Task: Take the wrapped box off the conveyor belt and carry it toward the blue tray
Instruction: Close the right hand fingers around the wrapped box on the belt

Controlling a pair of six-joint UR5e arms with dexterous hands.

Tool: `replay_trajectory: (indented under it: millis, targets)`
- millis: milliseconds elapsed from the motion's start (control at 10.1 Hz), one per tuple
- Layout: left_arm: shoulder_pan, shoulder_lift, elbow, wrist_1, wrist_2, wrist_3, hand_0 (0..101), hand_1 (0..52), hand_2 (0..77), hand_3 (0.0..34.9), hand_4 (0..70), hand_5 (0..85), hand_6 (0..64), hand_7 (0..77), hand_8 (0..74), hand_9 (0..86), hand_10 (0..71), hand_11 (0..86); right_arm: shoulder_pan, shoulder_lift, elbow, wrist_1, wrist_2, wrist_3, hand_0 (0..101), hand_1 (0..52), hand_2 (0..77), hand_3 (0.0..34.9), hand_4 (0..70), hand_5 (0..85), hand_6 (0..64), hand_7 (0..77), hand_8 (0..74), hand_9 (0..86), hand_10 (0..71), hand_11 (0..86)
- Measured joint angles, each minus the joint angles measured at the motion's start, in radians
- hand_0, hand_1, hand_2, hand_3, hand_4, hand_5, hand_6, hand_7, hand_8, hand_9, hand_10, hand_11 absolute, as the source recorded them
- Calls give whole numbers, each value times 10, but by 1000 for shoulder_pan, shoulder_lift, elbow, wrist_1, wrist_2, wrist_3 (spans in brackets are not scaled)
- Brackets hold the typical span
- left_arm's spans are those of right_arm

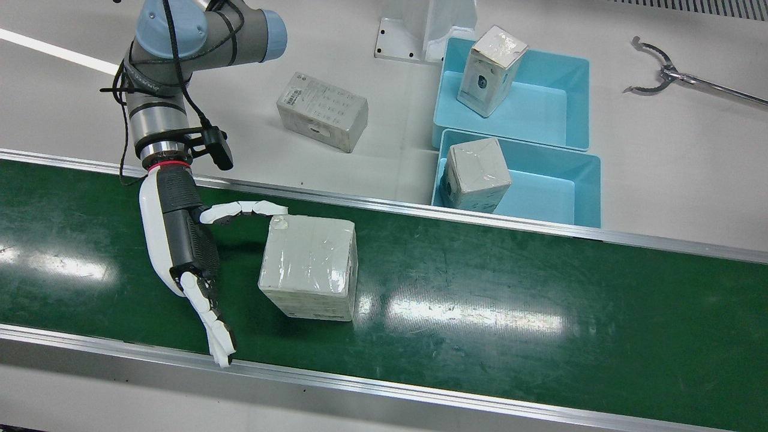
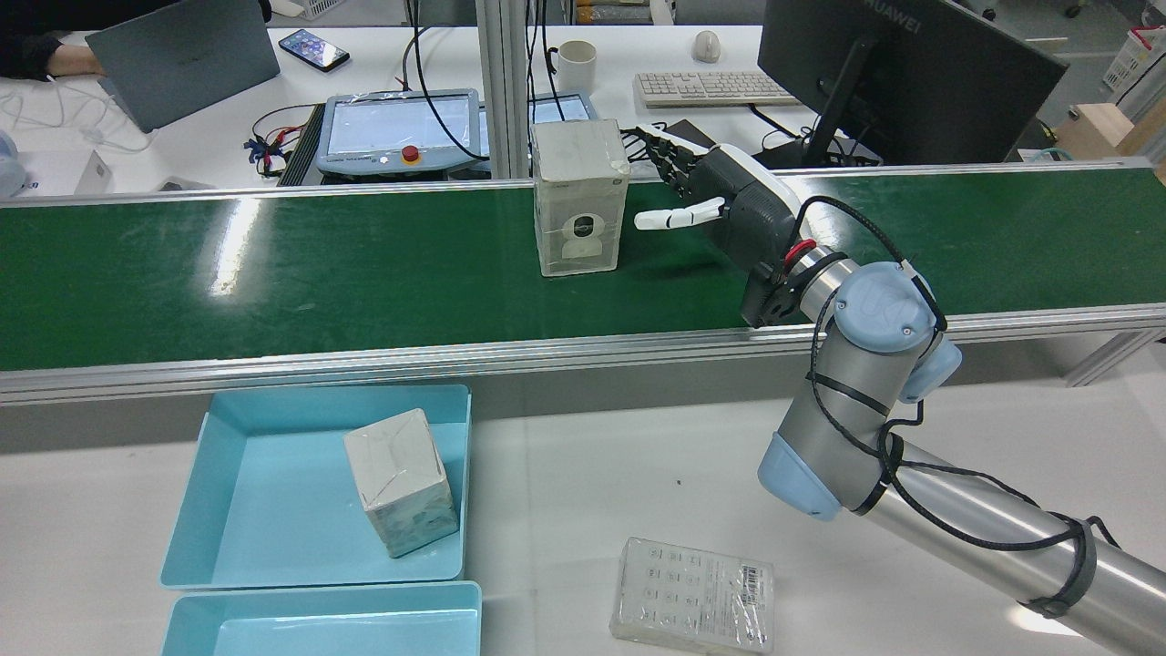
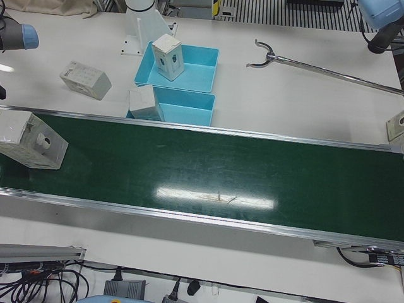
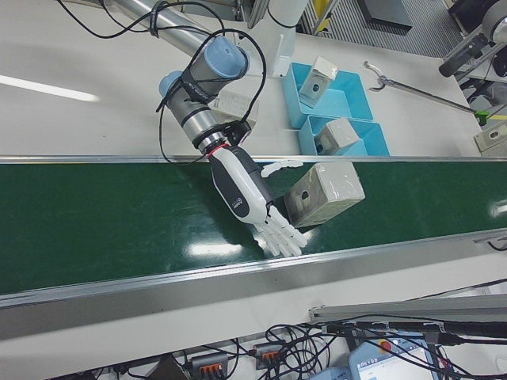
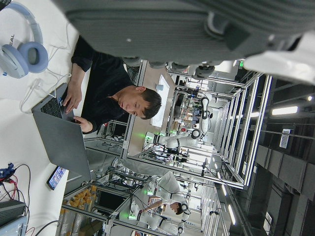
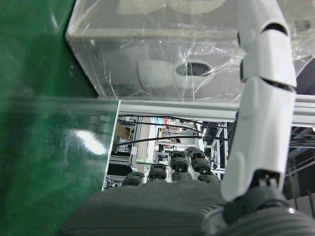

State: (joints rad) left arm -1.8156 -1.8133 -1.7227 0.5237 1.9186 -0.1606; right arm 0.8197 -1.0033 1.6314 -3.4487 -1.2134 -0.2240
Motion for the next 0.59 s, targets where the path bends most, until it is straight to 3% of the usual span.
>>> replay_trajectory:
  millis: [593]
  targets:
    - [0,0,0,0,0,0,0,0,5,0,0,11,0,0,0,0,5,0,-5,1,2,2,0,1,464,136,164,0,93,38,22,0,44,33,11,27]
